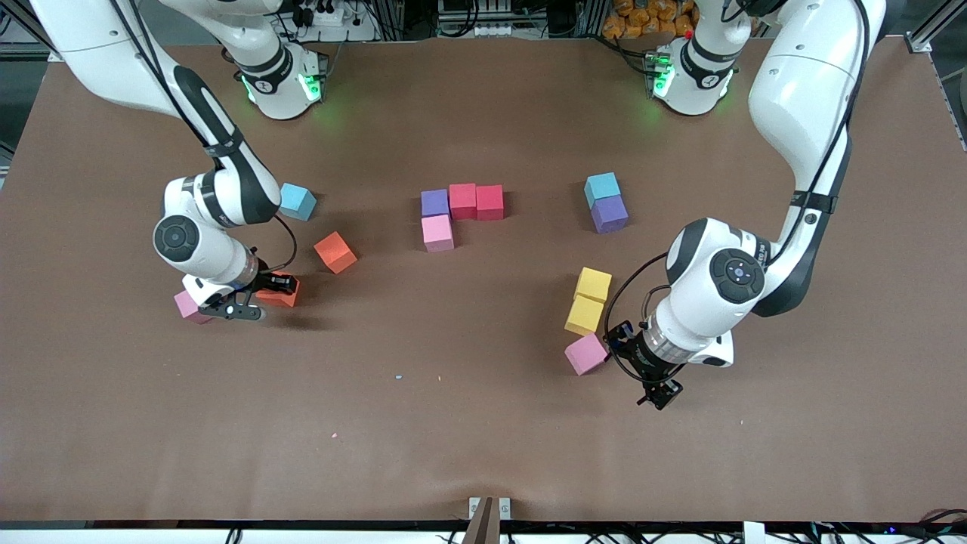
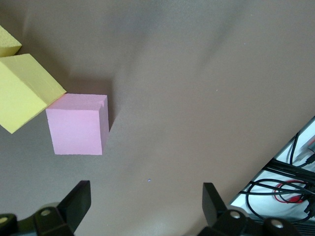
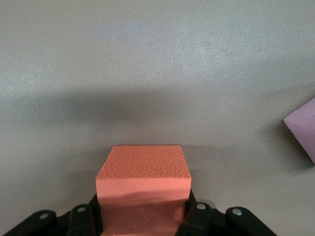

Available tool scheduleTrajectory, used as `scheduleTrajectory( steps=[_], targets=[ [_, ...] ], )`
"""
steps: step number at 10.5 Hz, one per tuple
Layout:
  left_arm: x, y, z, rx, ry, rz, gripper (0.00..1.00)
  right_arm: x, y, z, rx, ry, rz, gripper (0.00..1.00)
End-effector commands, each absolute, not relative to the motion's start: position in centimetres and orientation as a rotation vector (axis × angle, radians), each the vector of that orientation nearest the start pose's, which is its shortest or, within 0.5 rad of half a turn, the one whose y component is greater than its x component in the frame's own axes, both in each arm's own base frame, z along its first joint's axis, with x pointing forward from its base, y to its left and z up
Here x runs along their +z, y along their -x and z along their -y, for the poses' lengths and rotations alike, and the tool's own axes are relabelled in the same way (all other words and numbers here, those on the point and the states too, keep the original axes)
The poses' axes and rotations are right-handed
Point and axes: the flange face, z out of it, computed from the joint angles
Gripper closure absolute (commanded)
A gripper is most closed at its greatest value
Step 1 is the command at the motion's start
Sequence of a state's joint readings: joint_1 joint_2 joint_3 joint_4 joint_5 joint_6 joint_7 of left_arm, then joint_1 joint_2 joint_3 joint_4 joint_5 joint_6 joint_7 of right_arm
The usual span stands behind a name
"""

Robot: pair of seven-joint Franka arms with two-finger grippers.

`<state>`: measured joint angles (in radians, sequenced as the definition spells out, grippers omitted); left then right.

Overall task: Arrange 11 blocks into digit 3
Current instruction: 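Grasp the orange cube with the right gripper and lift it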

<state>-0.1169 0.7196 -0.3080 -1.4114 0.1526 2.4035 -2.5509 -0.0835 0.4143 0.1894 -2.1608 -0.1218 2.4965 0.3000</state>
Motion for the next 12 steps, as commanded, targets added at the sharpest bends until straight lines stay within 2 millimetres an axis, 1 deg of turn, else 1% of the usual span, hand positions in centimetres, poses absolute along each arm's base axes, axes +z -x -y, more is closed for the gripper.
scheduleTrajectory(
  steps=[1,2,3,4,5,7,8,10,11,12],
  targets=[
    [32.6,-70.5,26.1,-0.027,-1.404,-2.457,0.0,23.5,-57.4,-8.4,0.08,3.127,-0.123,1.0],
    [32.6,-70.6,25.9,-0.018,-1.425,-2.445,0.0,25.8,-59.0,-9.9,0.09,3.132,-0.116,1.0],
    [32.6,-70.5,26.1,-0.019,-1.431,-2.441,0.0,28.0,-60.1,-11.8,0.087,3.133,-0.117,1.0],
    [32.5,-70.4,26.2,-0.02,-1.432,-2.443,0.0,29.5,-60.7,-14.0,0.064,3.129,-0.106,1.0],
    [32.5,-70.4,26.2,-0.034,-1.422,-2.448,0.0,30.2,-60.4,-16.9,0.044,3.127,-0.104,1.0],
    [32.4,-70.5,26.0,-0.026,-1.425,-2.448,0.0,30.6,-59.7,-22.6,0.029,3.111,-0.099,1.0],
    [32.5,-70.5,25.9,-0.028,-1.42,-2.449,0.0,30.4,-59.2,-25.4,0.029,3.105,-0.106,1.0],
    [32.4,-70.4,26.3,-0.037,-1.416,-2.451,0.0,30.9,-57.4,-31.4,0.053,3.11,-0.074,1.0],
    [32.1,-70.4,26.3,-0.036,-1.423,-2.452,0.0,31.1,-56.5,-33.7,0.051,3.109,-0.066,1.0],
    [31.9,-70.3,26.4,-0.039,-1.422,-2.456,0.0,31.0,-55.5,-35.3,0.05,3.109,-0.038,1.0]
  ],
)
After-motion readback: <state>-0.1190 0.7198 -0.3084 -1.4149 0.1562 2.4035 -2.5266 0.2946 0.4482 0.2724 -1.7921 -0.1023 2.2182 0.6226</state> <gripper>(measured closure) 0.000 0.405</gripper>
